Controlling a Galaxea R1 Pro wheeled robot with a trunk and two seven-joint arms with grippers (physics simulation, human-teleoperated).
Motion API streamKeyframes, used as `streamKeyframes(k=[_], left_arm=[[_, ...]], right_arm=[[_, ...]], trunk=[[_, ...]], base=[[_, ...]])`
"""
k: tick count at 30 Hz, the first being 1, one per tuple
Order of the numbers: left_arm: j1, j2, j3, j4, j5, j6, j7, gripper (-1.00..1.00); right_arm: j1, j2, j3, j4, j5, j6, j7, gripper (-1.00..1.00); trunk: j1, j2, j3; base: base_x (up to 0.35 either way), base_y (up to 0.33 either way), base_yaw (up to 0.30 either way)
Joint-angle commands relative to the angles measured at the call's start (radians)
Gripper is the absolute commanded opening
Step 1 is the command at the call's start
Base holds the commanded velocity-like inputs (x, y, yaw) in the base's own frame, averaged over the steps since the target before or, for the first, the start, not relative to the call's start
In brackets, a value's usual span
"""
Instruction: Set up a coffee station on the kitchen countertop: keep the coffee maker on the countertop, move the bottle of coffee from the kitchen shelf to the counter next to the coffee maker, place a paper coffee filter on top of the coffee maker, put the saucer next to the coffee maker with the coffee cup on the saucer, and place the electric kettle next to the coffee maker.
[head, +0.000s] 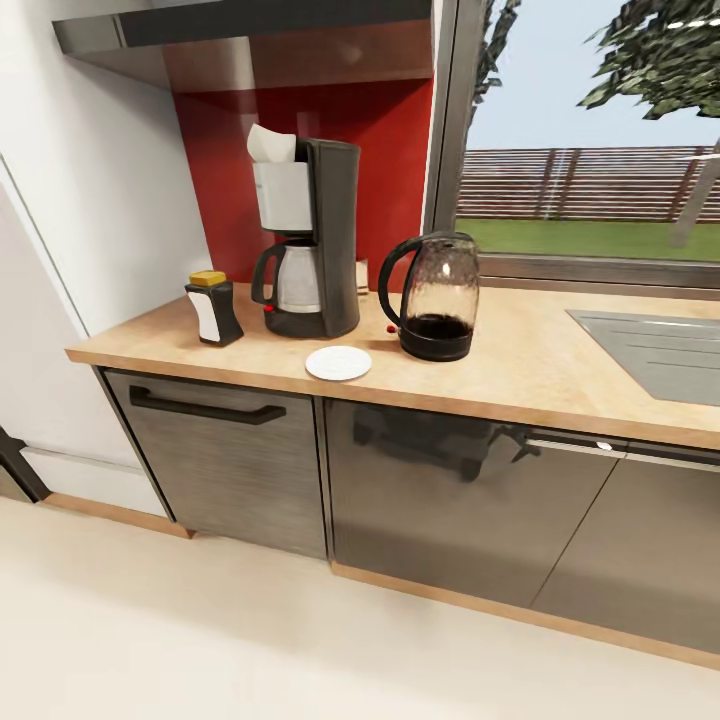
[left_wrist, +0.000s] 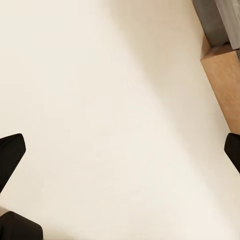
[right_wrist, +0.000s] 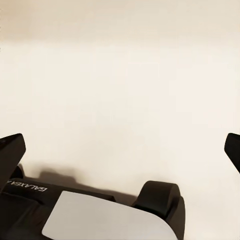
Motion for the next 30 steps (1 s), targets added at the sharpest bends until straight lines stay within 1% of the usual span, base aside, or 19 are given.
streamKeyframes(k=[1, 5, 8, 27, 30], left_arm=[[-0.001, 0.001, -0.001, 0.001, 0.005, -0.001, -0.004, 1.0], [-0.001, 0.0, -0.001, 0.001, 0.005, -0.001, -0.004, 1.0], [-0.001, 0.001, -0.001, 0.001, 0.005, -0.001, -0.004, 1.0], [-0.001, 0.0, -0.001, 0.001, 0.005, -0.001, -0.004, 1.0], [-0.001, 0.0, -0.001, 0.001, 0.005, -0.001, -0.004, 1.0]], right_arm=[[-0.001, -0.001, 0.008, 0.001, -0.009, -0.002, 0.001, 1.0], [-0.001, -0.001, 0.009, 0.001, -0.009, -0.003, 0.0, 1.0], [-0.001, -0.001, 0.01, 0.001, -0.009, -0.003, 0.0, 1.0], [-0.001, -0.001, 0.01, 0.001, -0.009, -0.003, 0.0, 1.0], [-0.001, -0.001, 0.01, 0.001, -0.009, -0.003, -0.001, 1.0]], trunk=[[0.0, 0.0, -0.001], [0.0, 0.0, -0.001], [0.0, 0.0, -0.001], [0.0, 0.0, -0.001], [0.0, 0.0, -0.001]], base=[[0.0, 0.0, 0.0], [0.0, 0.0, -0.055], [0.0, 0.0, -0.18], [0.0, 0.0, -0.253], [0.0, -0.08, -0.253]])
